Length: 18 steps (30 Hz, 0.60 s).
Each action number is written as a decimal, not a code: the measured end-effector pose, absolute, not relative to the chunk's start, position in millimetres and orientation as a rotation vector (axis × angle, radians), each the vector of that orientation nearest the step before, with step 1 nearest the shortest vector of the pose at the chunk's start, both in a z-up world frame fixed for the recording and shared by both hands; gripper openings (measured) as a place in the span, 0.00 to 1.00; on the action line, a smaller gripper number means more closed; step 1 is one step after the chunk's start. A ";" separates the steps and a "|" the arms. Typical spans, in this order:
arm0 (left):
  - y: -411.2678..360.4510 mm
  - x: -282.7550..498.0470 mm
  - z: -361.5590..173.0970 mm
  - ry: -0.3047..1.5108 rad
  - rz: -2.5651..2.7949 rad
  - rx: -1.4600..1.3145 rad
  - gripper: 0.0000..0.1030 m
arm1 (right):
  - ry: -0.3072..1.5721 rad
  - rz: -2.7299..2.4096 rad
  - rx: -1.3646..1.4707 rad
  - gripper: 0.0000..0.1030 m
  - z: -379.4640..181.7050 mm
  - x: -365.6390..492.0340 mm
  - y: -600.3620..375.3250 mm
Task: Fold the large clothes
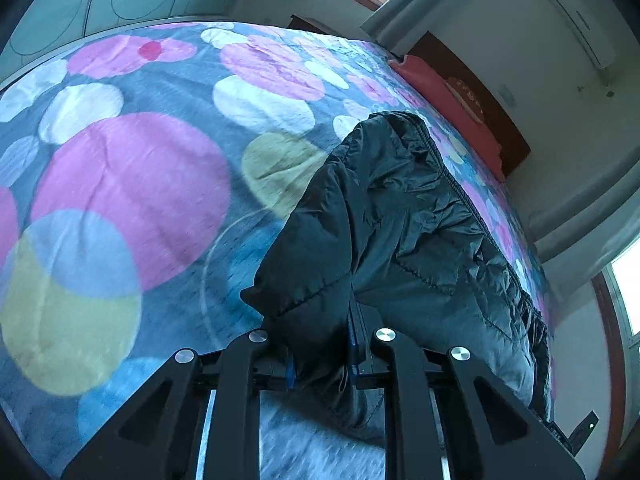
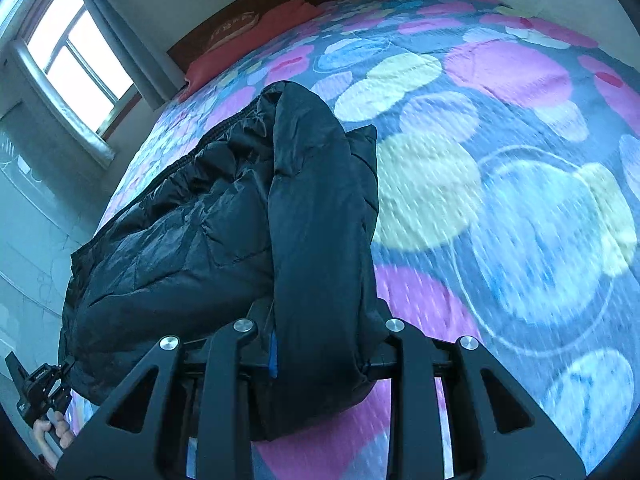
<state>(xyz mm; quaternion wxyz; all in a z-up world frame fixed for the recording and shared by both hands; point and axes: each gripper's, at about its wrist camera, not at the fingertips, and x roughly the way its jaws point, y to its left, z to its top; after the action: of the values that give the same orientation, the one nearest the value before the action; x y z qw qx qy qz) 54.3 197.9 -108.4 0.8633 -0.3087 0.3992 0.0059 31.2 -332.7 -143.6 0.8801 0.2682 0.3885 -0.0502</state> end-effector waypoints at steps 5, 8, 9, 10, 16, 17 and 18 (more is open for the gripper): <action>198.5 57.2 -115.3 0.851 0.024 -0.617 0.29 | 0.820 -0.121 0.558 0.37 -147.6 28.6 -333.5; 200.2 57.5 -114.7 0.868 0.056 -0.611 0.45 | 0.824 -0.135 0.538 0.45 -145.0 26.1 -334.8; 201.1 56.4 -114.0 0.873 0.065 -0.612 0.49 | 0.823 -0.141 0.529 0.47 -143.5 23.7 -335.8; 203.6 53.8 -113.2 0.878 0.069 -0.618 0.54 | 0.820 -0.146 0.524 0.52 -141.6 21.9 -336.9; 217.9 36.6 -106.1 0.873 0.071 -0.629 0.62 | 0.809 -0.182 0.508 0.60 -129.2 3.3 -348.9; 219.3 34.8 -103.9 0.874 0.076 -0.618 0.62 | 0.808 -0.192 0.505 0.60 -126.0 0.1 -350.3; 220.0 33.1 -101.8 0.873 0.077 -0.607 0.62 | 0.803 -0.205 0.494 0.60 -121.6 -3.3 -350.6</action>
<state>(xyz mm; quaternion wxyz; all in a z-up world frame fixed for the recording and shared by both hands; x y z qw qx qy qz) 33.1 220.0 -101.8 0.8612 -0.2895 0.4162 0.0365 -3.3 -350.6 -121.6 0.8858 0.2377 0.3861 -0.0987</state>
